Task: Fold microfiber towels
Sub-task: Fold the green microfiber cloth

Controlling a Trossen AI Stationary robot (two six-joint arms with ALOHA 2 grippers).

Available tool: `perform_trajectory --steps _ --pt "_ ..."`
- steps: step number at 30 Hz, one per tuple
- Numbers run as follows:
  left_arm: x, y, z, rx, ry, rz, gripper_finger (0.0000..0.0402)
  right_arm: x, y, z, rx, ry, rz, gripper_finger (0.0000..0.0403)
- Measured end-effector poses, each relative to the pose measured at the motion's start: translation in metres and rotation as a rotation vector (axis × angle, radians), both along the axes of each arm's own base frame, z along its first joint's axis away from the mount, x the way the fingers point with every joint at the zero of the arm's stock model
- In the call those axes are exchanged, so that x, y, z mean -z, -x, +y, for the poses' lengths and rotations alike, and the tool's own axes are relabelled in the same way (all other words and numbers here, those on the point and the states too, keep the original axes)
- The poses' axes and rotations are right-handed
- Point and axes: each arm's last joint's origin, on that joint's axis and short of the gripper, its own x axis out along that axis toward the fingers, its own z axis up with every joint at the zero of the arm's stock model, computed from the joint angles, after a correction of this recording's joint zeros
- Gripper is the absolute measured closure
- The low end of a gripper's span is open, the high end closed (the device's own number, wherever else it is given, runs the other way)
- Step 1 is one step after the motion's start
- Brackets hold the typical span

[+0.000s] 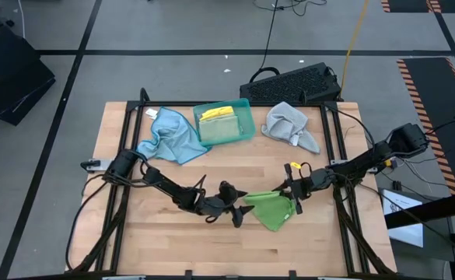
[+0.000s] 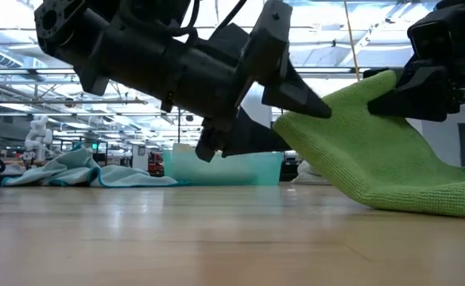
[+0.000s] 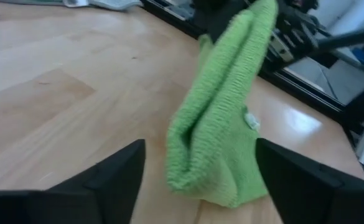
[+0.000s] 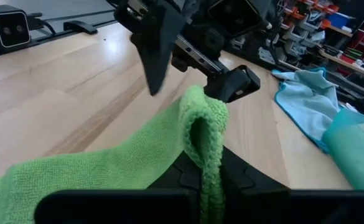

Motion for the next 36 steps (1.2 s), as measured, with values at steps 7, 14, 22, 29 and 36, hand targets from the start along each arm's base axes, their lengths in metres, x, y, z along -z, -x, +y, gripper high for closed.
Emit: perform_trajectory --steps 7,14,22,29,36 --pt "0.000 0.000 0.003 -0.049 0.022 -0.006 0.0243 0.000 0.000 0.000 0.002 -0.014 0.003 0.0393" --pt "-0.001 -0.001 0.004 -0.048 0.009 -0.019 0.0389 -0.001 0.000 0.000 0.035 -0.165 0.019 0.0393" --pt "-0.021 0.004 -0.027 0.202 0.016 -0.157 0.0395 -0.013 -0.003 0.016 0.030 -0.541 0.039 0.0393" --pt "-0.071 0.024 -0.057 0.302 -0.028 -0.267 0.0397 -0.047 -0.024 0.061 -0.102 -0.674 0.047 0.0393" --pt "-0.096 0.057 -0.074 0.211 -0.168 -0.095 0.0397 -0.062 -0.046 0.100 -0.023 -0.620 0.052 0.0393"
